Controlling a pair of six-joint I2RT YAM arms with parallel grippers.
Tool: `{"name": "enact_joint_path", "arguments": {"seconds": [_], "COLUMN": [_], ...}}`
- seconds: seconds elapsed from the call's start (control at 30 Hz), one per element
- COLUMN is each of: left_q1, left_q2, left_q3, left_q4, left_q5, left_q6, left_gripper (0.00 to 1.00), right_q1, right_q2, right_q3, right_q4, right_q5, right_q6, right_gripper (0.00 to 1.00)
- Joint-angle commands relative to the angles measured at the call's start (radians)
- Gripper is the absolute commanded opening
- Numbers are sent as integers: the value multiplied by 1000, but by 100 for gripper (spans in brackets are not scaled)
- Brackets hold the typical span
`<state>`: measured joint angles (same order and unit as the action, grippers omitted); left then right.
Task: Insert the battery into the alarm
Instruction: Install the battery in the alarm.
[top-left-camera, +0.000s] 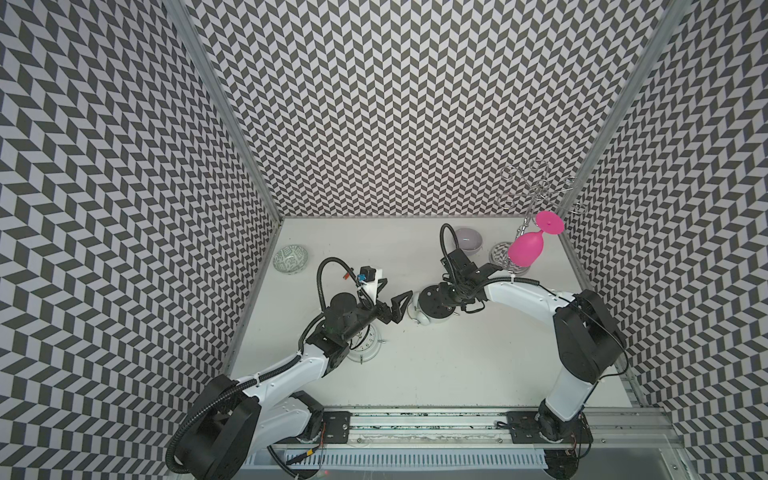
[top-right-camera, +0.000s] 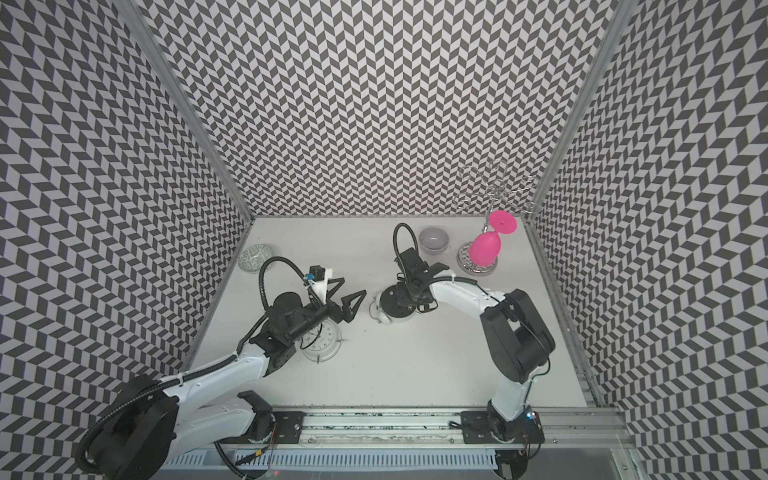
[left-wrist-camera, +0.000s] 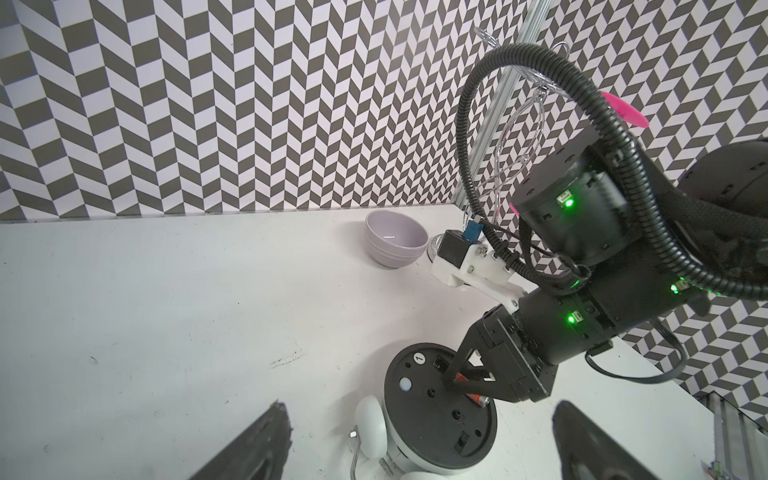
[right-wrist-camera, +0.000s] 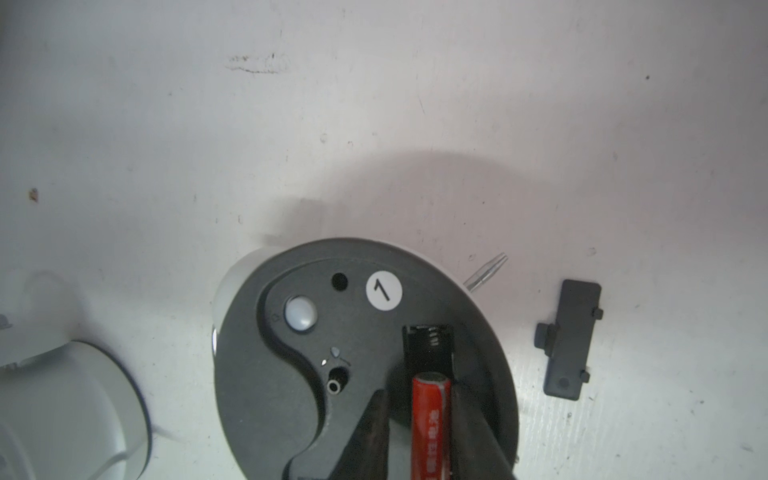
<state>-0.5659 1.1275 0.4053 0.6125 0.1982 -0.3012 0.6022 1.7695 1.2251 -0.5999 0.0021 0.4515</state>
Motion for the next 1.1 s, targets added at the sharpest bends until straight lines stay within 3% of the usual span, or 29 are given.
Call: {"name": "enact_joint_path", "arguments": {"seconds": [0.0,0.4,0.57,0.7,0.9,1.07], "left_q1": [6,10,11,18,17,18], "left_q2": [-2,11,32,126,283,348], "left_q3": [-4,-4,-5,89,260,289], "left_q4": [23,28,39,-66,-271,-365], "left_q5": [8,16,6,-3,64,122], "left_q6": [-9,-11,-29,-154,-296,-509], "left_gripper": [98,98,98,99,98,76], "right_q1": [7,13,14,9,-20,-43], "right_q2": [18,-62,-126,-222,-332,-361], "right_q3": [27,70,22,-87,-251,-307], "right_q4": [3,-34,-15,59,204,265], "right_q5": [48,79,95,87,-49,-121], "right_q6": [-5,-6,1,30,77,93], "right_gripper": [33,40,38,32,28,28]}}
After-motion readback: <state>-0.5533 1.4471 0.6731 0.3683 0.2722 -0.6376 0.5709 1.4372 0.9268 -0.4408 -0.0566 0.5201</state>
